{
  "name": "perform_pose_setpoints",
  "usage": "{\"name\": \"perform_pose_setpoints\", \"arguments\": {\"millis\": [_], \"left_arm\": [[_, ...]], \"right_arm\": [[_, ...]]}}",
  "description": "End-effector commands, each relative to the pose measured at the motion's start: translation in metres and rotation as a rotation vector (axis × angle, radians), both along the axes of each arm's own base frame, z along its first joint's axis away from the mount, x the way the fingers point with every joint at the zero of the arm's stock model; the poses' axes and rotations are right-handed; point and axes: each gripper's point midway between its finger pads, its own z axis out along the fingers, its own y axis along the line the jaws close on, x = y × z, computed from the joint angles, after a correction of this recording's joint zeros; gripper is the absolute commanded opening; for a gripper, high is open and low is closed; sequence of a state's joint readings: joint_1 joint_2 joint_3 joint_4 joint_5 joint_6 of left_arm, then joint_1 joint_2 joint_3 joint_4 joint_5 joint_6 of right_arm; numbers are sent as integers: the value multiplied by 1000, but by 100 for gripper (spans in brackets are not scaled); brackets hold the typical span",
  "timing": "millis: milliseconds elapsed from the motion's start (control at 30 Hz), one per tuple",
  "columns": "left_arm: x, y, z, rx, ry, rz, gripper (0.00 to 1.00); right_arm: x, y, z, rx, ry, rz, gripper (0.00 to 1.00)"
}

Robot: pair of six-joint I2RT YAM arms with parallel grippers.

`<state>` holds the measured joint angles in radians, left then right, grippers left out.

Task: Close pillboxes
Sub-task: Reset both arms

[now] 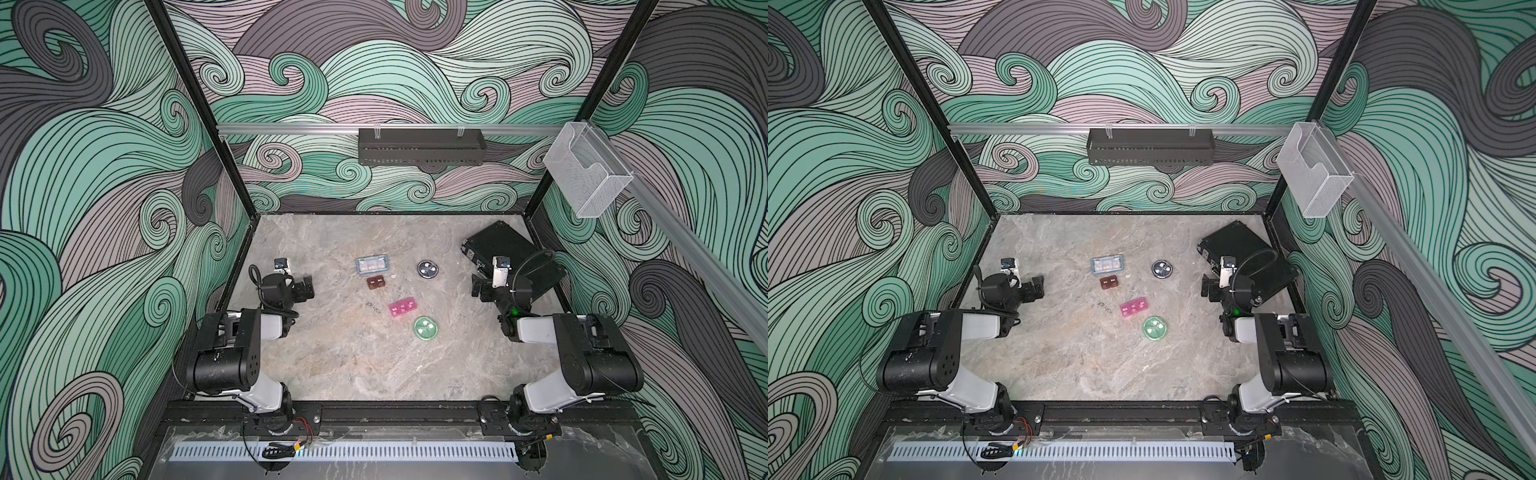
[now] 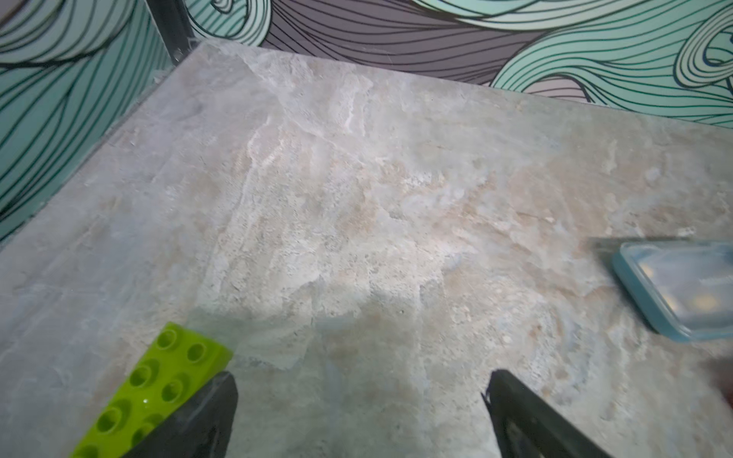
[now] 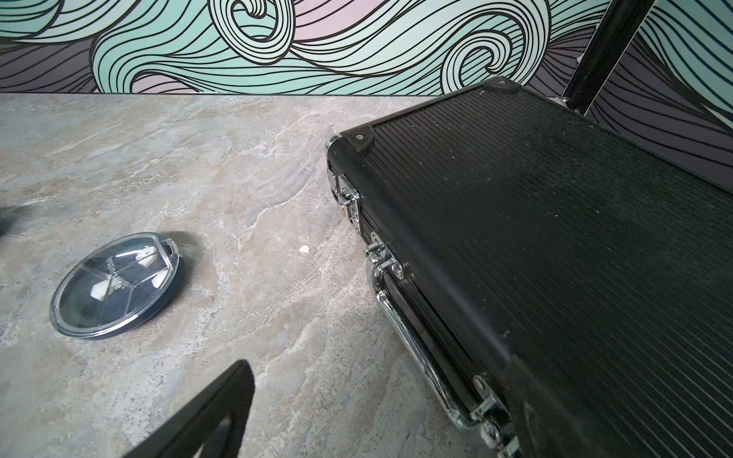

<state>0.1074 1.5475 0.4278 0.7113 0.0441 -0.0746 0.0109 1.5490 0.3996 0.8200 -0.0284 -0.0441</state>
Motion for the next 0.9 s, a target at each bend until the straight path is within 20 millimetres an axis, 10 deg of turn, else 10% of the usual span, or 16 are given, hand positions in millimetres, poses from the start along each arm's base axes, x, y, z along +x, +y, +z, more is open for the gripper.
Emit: {"name": "perform_pose_setpoints", "arguments": {"millis": [0,867], "left_arm": [[6,6,16,27,-25,31,99],[7,7,16,34,-33,29,99]], "right_arm": [[5,-1,13,13,-43,-3,99],[5,1,14,-22,-48,-20,99]]}}
